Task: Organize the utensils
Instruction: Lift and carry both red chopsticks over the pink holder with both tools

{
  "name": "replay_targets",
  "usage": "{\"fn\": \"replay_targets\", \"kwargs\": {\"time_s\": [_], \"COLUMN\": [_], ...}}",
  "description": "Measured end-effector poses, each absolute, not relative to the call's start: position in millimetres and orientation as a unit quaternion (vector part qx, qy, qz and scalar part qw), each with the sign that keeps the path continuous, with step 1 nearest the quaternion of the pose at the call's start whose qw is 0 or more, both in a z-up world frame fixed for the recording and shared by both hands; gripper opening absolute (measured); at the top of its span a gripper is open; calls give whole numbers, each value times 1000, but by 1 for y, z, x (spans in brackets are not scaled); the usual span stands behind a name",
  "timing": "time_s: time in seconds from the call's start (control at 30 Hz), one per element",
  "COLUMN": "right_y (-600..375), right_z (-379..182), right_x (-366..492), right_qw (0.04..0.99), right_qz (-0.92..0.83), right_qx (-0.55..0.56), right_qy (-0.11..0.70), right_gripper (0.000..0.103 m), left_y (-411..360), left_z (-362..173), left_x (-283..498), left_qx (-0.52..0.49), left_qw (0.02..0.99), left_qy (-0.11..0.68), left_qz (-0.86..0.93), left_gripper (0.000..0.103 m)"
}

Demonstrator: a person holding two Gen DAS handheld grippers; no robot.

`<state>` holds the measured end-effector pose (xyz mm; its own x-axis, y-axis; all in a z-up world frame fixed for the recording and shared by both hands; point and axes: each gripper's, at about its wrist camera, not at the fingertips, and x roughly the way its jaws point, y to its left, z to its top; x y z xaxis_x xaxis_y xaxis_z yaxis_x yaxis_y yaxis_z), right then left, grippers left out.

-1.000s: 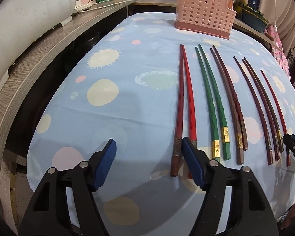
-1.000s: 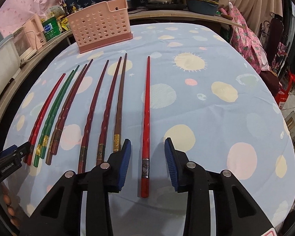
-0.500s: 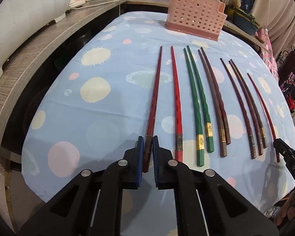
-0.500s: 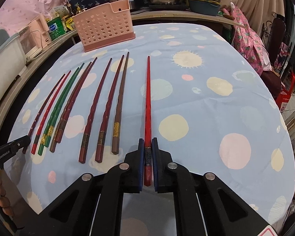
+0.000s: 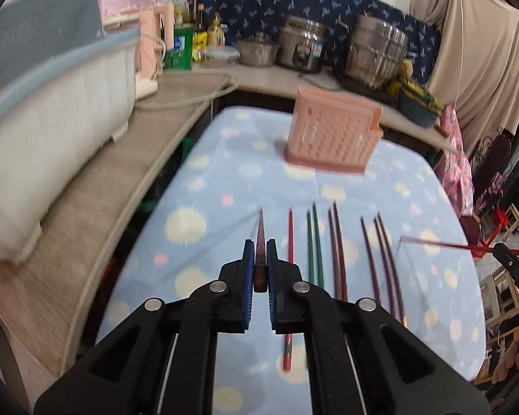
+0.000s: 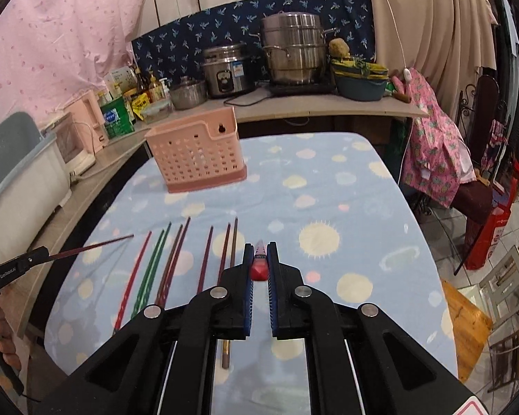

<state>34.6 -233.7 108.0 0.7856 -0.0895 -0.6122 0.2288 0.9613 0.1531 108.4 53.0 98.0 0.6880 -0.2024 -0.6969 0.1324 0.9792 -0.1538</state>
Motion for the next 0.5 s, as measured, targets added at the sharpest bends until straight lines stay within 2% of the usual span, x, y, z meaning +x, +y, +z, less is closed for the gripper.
{"fn": "replay_targets", "kwargs": {"time_s": [0.5], "right_y": [-277], "right_z": [206], "right_x": [159], "right_qw": [962], "right_qz": [-52], "right_qx": [156], "right_qy": [219], "right_gripper": [7], "left_y": [24], "left_z": [216], "left_x": [228], "left_qx": [-85], "left_qw": [948], "left_qy": [289], "left_qz": [-104], "left_gripper": [7]}}
